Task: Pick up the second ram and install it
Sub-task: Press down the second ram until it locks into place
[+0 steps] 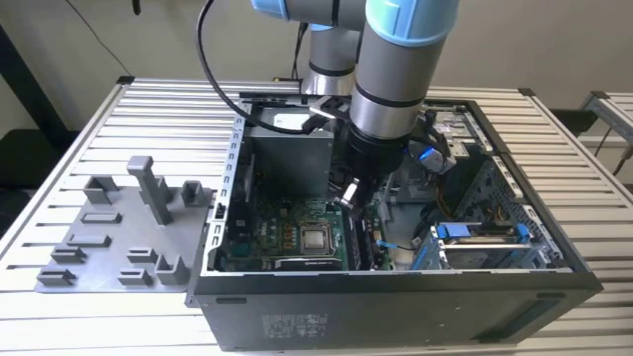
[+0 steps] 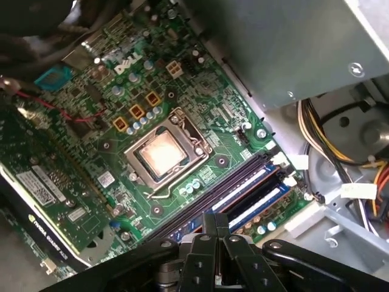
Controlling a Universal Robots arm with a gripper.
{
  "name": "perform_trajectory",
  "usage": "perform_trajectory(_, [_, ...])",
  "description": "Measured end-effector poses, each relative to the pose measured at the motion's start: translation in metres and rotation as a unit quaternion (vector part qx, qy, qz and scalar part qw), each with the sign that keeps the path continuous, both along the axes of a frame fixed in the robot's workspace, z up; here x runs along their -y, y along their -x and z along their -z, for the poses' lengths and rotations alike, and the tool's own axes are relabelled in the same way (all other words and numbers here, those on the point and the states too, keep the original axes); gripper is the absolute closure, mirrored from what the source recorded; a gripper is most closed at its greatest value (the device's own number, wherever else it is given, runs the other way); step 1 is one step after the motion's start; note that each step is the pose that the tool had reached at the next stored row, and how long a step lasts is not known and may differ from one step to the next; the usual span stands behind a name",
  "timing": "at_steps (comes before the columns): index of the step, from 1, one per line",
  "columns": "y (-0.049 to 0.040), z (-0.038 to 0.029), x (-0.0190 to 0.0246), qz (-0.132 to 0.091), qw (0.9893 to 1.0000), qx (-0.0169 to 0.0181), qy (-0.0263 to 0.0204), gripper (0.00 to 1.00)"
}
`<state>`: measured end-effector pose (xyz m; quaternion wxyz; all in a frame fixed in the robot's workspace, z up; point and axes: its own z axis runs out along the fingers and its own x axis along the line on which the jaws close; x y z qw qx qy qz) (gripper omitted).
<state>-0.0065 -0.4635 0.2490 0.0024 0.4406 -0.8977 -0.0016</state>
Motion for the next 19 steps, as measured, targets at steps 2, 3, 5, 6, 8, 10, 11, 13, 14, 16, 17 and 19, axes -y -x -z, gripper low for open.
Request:
perform_trajectory(2, [0.0,0.0,0.0,-0.018,0.9998,0.0,0.0,0.89])
perform_trajectory(3, [0.0,0.0,0.0,-0.027,0.9996,0.0,0.0,0.89])
perform_trajectory(5, [0.0,0.0001,0.0,-0.045,0.999,0.0,0.0,0.89])
perform_trajectory(6, [0.0,0.0001,0.0,-0.055,0.9985,0.0,-0.0001,0.89])
perform_trajectory(8, [0.0,0.0001,0.0,-0.072,0.9974,0.0,-0.0002,0.89])
perform_trajectory(10, [0.0,0.0001,0.0,-0.09,0.9959,0.0001,-0.0002,0.89])
perform_trajectory(11, [0.0,0.0001,0.0,-0.099,0.9951,0.0001,-0.0001,0.89])
perform_trajectory(13, [0.0001,0.0004,0.0,-0.116,0.9932,0.0002,-0.0002,0.89])
perform_trajectory(14, [0.0001,0.0007,0.0,-0.125,0.9922,0.0003,-0.0002,0.89])
perform_trajectory(16, [0.0001,0.0011,0.0,-0.141,0.9901,0.0004,-0.0002,0.89])
perform_trajectory(17, [0.0001,0.0011,0.0,-0.148,0.9889,0.0004,0.0,0.89])
perform_trajectory(19, [0.0001,0.0018,0.0,-0.165,0.9863,0.0005,-0.0003,0.89])
